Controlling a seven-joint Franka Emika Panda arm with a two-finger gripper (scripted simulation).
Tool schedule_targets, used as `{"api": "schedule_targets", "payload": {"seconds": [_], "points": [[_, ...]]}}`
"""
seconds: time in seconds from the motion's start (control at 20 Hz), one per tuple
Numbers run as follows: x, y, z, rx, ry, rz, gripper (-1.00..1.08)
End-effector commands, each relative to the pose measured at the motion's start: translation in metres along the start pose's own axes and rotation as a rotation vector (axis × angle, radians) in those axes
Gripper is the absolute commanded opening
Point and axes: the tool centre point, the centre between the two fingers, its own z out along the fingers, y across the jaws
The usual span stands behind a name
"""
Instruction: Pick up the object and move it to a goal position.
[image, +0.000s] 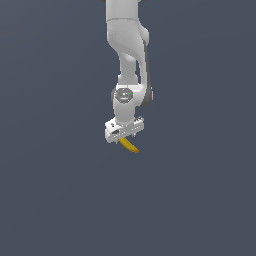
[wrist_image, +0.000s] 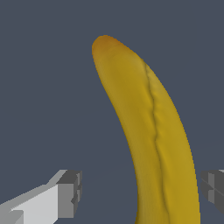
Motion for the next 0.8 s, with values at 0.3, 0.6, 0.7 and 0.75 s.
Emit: {"api": "schedule_targets", "payload": {"seconds": [0.3, 0.6, 0.7, 0.75], "points": [[0.0006, 0.0002, 0.0086, -0.001, 0.001, -0.001, -1.00], [0.0006, 0.0002, 0.0086, -0.001, 0.001, -0.001, -1.00], [0.0005, 0.0016, 0.0075, -0.002, 0.002, 0.001, -1.00], [0.0008, 0.0014, 0.0073, -0.002, 0.002, 0.001, -1.00]]}}
